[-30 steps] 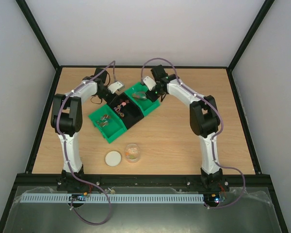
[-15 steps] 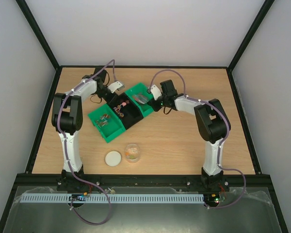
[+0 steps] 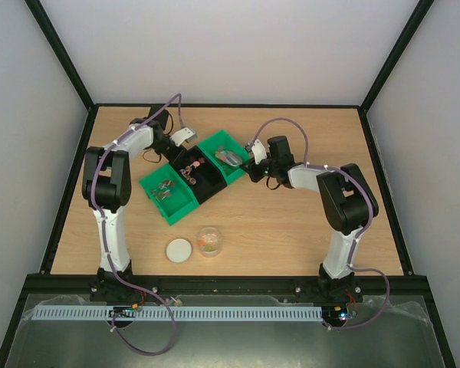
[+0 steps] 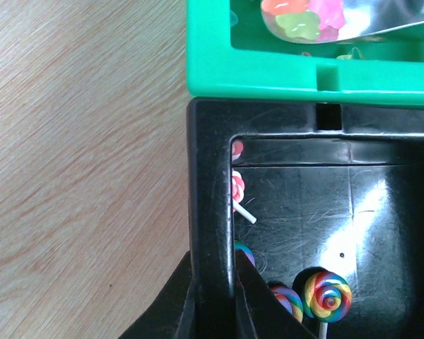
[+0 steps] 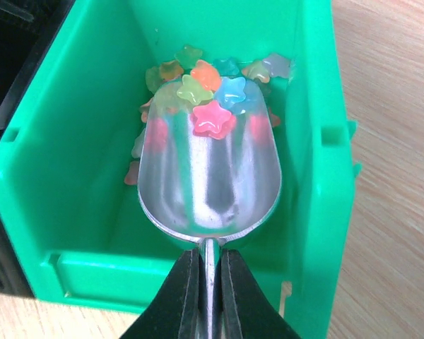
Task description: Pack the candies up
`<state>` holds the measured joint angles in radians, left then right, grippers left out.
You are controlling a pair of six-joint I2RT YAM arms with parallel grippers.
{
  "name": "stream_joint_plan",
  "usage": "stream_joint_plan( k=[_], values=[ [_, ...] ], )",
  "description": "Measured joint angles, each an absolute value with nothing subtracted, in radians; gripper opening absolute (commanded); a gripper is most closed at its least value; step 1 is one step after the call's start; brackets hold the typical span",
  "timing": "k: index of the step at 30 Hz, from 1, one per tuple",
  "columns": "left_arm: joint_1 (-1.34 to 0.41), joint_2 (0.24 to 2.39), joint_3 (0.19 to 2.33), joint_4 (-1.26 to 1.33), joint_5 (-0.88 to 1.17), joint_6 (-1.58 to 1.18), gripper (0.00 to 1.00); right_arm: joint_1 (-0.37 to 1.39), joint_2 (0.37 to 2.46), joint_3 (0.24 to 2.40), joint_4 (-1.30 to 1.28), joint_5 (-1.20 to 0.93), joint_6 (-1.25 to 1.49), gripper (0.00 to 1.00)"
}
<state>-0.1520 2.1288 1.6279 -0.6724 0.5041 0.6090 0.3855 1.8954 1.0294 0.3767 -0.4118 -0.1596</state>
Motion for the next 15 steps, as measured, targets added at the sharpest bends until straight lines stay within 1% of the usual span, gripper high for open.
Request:
stream_joint_plan(
  k=[6, 15],
  values=[
    [-0.152, 2.14, 1.644, -0.675, 0.504, 0.598, 0.02, 0.367, 1.853, 0.965, 0.451, -0.434, -0.117, 0.01],
    [-0.152, 2.143, 1.65, -0.672, 0.496, 0.574, 0.02, 0.327, 1.744, 0.921, 0.48, -0.489, -0.079, 0.01]
  ],
)
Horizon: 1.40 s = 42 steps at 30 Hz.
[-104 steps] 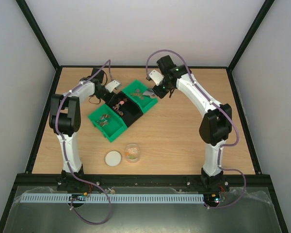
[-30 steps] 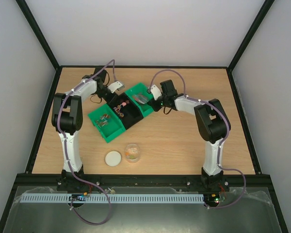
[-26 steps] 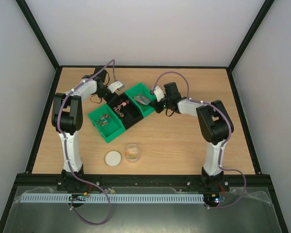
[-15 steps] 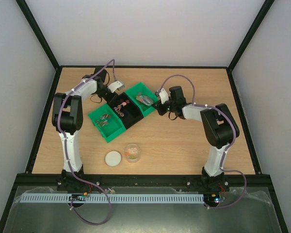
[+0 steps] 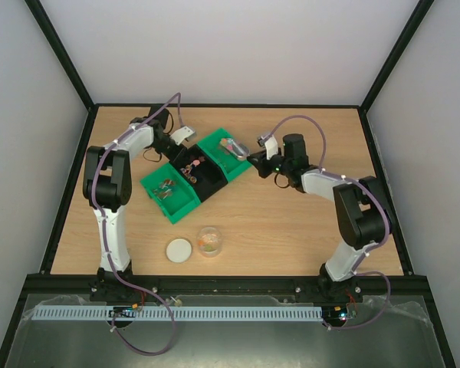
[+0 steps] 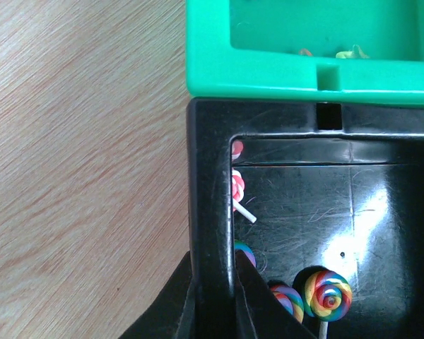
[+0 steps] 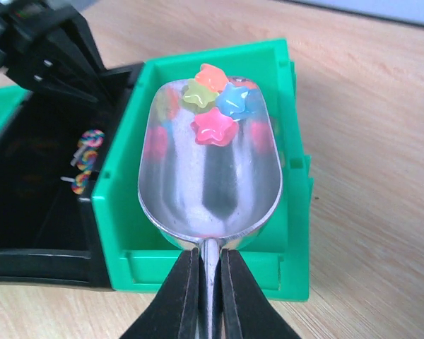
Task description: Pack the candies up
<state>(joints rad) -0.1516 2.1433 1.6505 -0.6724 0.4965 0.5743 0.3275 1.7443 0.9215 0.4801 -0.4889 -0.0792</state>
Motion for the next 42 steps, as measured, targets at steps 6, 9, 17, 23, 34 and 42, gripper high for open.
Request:
stream_joint_plan(
  k=[6, 9, 17, 23, 34, 42],
  values=[
    [-0.152, 2.143, 1.65, -0.671, 0.496, 0.569, 0.02, 0.32, 1.63, 0.857, 0.524, -0.564, -0.085, 0.01],
    [-0.152, 2.144, 1.65, -0.671, 0.496, 0.568, 0.02, 0.32, 1.576, 0.837, 0.519, -0.61, -0.11, 0.01],
    [-0.151, 2.144, 1.65, -0.67, 0.496, 0.567, 0.02, 0.32, 1.361, 0.797, 0.334, -0.768, -0.294, 0.01],
    [-0.151, 2.144, 1.65, -0.668, 0.496, 0.564, 0.02, 0.32, 1.24, 0.797, 0.084, -0.872, -0.504, 0.01],
    [-0.152, 2.144, 1.648, -0.65, 0.493, 0.537, 0.02, 0.34, 1.211, 0.865, -0.41, -0.939, -0.93, 0.01],
    [-0.152, 2.144, 1.645, -0.641, 0.49, 0.527, 0.02, 0.418, 1.219, 0.93, -0.639, -0.9, -1.138, 0.01]
  ],
)
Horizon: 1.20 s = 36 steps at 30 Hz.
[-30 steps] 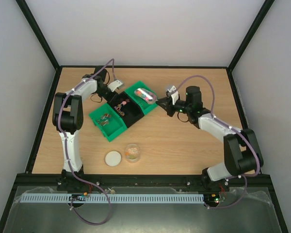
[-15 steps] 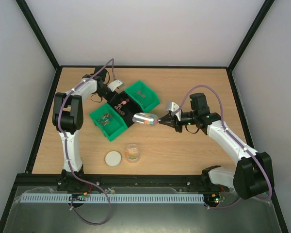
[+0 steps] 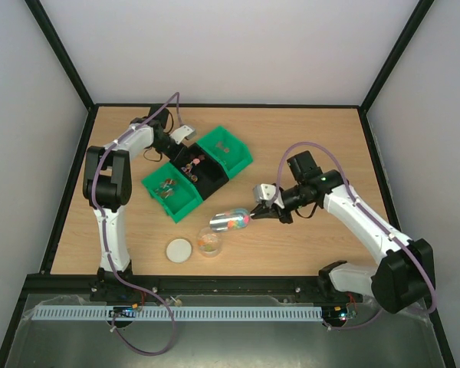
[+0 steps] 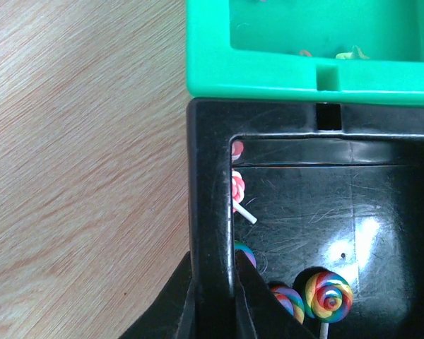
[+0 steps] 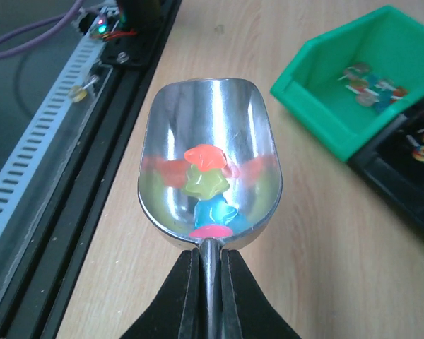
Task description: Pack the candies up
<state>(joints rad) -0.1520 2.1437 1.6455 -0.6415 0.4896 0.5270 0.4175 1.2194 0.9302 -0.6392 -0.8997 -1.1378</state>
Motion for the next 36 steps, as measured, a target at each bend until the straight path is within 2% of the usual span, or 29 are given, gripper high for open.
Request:
stream_joint_plan(
  k=[18, 36],
  values=[
    [-0.154, 2.144, 1.635, -0.611, 0.494, 0.505, 0.02, 0.67, 1.335, 1.04, -0.743, -0.586, -1.111, 0.01],
    [-0.154, 2.128, 1.597, -0.563, 0.496, 0.504, 0.02, 0.741, 1.431, 1.121, -0.738, -0.428, -1.017, 0.01]
  ],
)
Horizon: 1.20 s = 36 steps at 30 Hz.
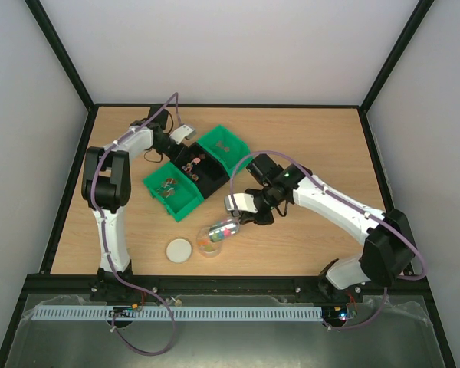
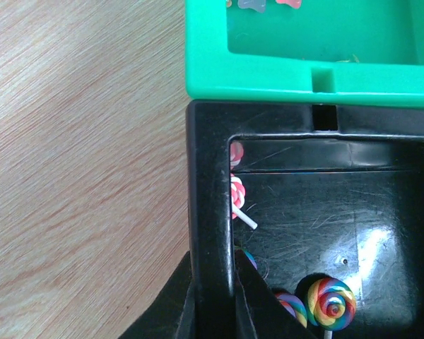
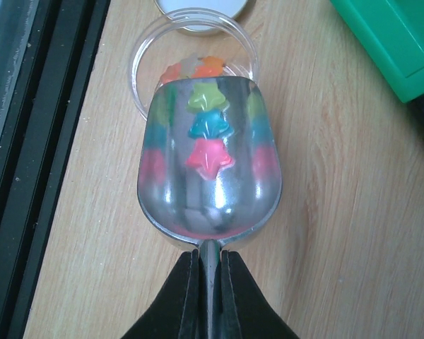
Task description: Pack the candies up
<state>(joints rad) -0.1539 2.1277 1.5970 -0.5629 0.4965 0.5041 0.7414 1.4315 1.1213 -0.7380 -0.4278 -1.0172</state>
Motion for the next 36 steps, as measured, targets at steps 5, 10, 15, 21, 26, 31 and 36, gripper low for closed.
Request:
stream_joint_plan(
  k=[5, 10, 15, 21, 26, 31, 36],
  values=[
    [-0.154, 2.122, 1.584, -0.546, 0.496, 0.504, 0.06, 0.744, 1.438, 1.136, -0.738, -0.412, -1.002, 0.01],
    [-0.154, 2.122, 1.582, -0.542, 0.497, 0.505, 0.13, 0.749, 1.438, 1.136, -0.738, -0.409, -0.998, 0.01],
    [-0.158, 2.122, 1.565, -0.545, 0.48, 0.504, 0.19, 0.751, 1.438, 1.136, -0.738, -0.407, -0.997, 0.01],
    [-0.158, 2.122, 1.564, -0.544, 0.466, 0.504, 0.27, 0.753, 1.438, 1.136, -0.738, -0.403, -0.994, 0.01],
    [-0.158, 2.122, 1.564, -0.544, 0.462, 0.504, 0.31, 0.753, 1.43, 1.137, -0.736, -0.394, -0.975, 0.01],
    [-0.158, 2.122, 1.564, -0.544, 0.459, 0.505, 0.35, 0.731, 1.414, 1.153, -0.732, -0.397, -0.931, 0.01],
    [-0.159, 2.122, 1.564, -0.544, 0.452, 0.506, 0.29, 0.64, 1.414, 1.213, -0.703, -0.44, -0.861, 0.01]
  ],
)
